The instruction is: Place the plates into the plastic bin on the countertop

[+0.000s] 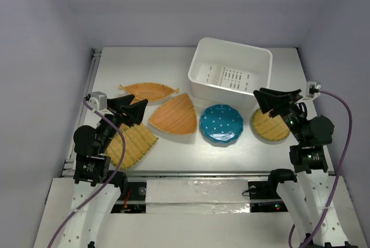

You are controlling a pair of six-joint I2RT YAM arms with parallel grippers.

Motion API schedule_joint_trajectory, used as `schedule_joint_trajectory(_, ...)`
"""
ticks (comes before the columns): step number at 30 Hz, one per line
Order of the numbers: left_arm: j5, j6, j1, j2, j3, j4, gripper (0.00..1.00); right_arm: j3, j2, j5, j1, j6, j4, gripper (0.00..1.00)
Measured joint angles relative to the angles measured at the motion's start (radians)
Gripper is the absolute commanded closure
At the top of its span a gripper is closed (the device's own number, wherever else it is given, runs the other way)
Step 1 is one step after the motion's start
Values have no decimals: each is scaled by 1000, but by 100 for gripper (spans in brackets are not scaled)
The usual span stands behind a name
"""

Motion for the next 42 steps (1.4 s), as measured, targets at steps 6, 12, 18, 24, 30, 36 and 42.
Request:
schedule_joint_trajectory(6, 12, 5, 0, -2, 0, 0, 52, 27, 42, -53, 21, 35, 18, 92)
schedule_joint_trajectory(12, 3, 2, 0, -12, 0, 3, 99, 57, 156, 56, 337, 20, 7, 100)
schedule_joint_trajectory(18, -78, 13, 0, -5, 19, -46, 100, 90, 436, 278, 756, 13, 49, 100)
schedule_joint_trajectory(24, -177, 21, 0, 3, 37, -101, 100, 148, 854, 454, 1049, 85, 125, 100)
schedule_joint_trajectory(30, -251, 23, 0, -15, 39, -135, 95, 224, 1126, 502, 1136, 218, 251, 59)
schedule_joint_trajectory(36, -267, 26, 0, -22, 43, -141, 75, 257, 1270, 552, 1134, 370, 374, 37)
schedule_joint_trajectory(42, -266, 25, 0, -22, 43, -141, 69, 282, 1388, 576, 1144, 509, 412, 38)
